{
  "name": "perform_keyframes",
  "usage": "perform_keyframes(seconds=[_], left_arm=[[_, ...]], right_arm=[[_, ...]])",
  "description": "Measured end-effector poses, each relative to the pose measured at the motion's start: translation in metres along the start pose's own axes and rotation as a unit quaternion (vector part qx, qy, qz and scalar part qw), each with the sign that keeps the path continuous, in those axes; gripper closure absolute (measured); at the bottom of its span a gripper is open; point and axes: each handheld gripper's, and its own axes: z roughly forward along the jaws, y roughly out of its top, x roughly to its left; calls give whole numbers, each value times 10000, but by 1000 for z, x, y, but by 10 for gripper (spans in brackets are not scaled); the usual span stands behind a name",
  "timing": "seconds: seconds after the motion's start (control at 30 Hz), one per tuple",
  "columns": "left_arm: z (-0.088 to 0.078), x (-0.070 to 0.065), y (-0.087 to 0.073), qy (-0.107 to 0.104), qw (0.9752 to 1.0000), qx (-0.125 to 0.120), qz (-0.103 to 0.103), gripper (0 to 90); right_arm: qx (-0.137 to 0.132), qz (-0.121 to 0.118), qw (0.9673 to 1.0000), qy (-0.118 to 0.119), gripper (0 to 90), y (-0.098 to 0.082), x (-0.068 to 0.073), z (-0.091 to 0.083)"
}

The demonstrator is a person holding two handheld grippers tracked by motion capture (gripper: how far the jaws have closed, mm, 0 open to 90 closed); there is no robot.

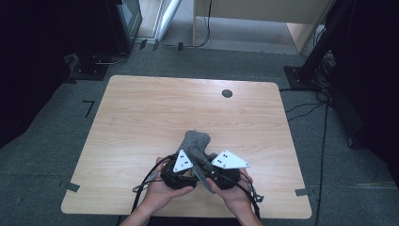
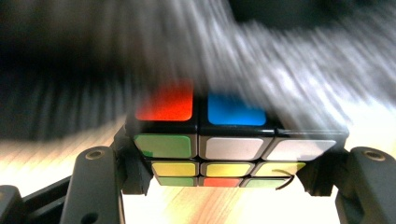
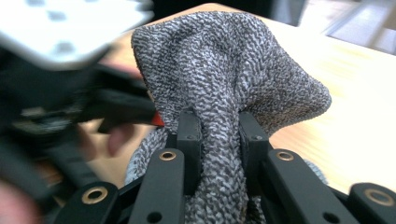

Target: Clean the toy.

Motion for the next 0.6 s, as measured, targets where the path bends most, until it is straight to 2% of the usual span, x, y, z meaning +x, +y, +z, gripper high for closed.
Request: perform_keyframes(seconds=[0.07, 0.1, 0.17, 0.23, 0.3, 0.37, 0.47, 0.57, 0.6], left_arm=[[-1, 1, 0, 14, 10000, -9, 33, 344], [-1, 1, 0, 15, 10000, 3, 41, 344], [-1, 1, -1, 28, 10000, -15, -1, 344], [-2, -1, -2, 36, 10000, -12, 23, 344], [-4, -2, -2, 71, 10000, -38, 9, 343], [-5, -2, -1, 80, 10000, -50, 33, 344], [-5, -1, -1, 55, 9999, -37, 89, 344], [-5, -1, -1, 37, 9999, -33, 100, 343], [-3, 0, -1, 16, 10000, -71, 48, 343]], right_arm=[[-16, 190, 9998, -60, 760, -1, -7, -3], [-11, 170, 9998, -75, 759, -1, -5, -4], [24, 35, 10000, 9, 748, 0, 2, -3], [10, -213, 9993, 294, 736, 0, 12, -1], [-7, -286, 9992, 277, 738, 1, 16, 0], [-66, -70, 9995, 293, 746, 1, 9, 0], [-103, 151, 9998, 100, 744, -1, -1, -4], [-115, 107, 9998, 120, 707, -1, -1, -5], [-78, 1, 9997, 247, 617, -1, 3, -4]])
